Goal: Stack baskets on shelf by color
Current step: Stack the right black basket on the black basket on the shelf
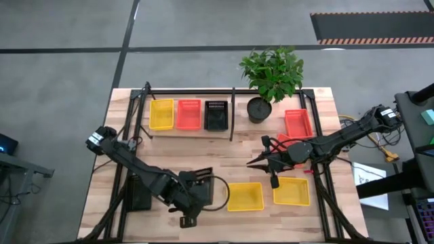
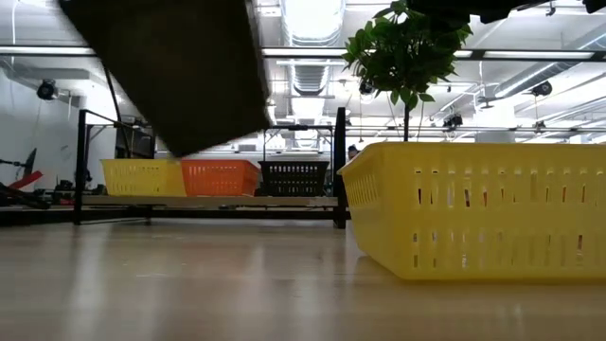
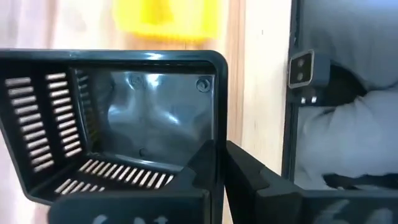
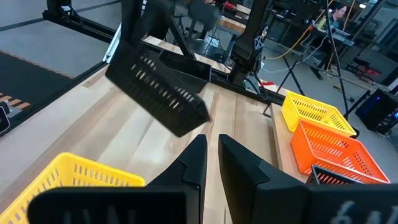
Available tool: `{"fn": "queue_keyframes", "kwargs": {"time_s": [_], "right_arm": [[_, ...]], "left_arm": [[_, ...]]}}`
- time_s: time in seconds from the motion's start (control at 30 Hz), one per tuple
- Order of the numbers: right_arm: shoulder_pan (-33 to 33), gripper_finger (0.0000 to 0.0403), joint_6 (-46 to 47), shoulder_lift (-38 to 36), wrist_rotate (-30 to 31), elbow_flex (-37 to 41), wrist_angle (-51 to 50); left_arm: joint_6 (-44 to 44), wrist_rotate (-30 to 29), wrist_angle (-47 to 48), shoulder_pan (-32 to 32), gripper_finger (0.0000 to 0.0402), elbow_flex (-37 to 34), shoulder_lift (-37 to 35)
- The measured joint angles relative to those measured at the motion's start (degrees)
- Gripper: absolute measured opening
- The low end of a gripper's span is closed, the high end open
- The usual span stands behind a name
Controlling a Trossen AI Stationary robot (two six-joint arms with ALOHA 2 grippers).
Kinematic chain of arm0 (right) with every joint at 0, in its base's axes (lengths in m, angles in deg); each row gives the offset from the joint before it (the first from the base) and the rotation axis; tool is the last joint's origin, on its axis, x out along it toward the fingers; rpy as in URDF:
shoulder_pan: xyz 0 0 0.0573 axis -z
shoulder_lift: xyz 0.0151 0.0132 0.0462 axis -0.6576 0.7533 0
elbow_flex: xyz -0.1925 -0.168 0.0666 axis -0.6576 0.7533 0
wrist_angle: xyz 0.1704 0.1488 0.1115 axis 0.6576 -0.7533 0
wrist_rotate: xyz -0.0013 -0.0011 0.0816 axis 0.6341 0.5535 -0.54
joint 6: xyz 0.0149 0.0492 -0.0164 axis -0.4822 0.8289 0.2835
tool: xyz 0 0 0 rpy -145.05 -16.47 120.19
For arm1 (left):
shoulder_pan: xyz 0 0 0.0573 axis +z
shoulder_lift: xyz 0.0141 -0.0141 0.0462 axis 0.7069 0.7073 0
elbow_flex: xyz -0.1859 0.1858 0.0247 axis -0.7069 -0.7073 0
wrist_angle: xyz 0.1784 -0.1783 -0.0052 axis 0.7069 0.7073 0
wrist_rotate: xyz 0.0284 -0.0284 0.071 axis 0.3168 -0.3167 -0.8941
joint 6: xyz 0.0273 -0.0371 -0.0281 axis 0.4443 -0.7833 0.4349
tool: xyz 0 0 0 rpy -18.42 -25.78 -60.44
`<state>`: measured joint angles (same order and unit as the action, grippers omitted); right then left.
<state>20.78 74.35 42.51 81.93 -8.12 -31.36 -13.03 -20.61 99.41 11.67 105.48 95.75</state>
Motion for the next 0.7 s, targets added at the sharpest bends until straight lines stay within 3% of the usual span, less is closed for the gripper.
{"fn": "queue_keyframes", "kwargs": {"time_s": [0.3, 0.7], "right_arm": [[-0.02, 0.0034, 0.73, 0.00, 0.00, 0.00, 0.02], [-0.02, 0.0034, 0.91, 0.00, 0.00, -0.02, -1.34]], "left_arm": [[6.94, -7.23, 5.00, 2.53, 0.0001, 5.43, -0.02], [18.73, -7.47, 15.50, 12.64, 0.0001, 6.39, -0.02]]}}
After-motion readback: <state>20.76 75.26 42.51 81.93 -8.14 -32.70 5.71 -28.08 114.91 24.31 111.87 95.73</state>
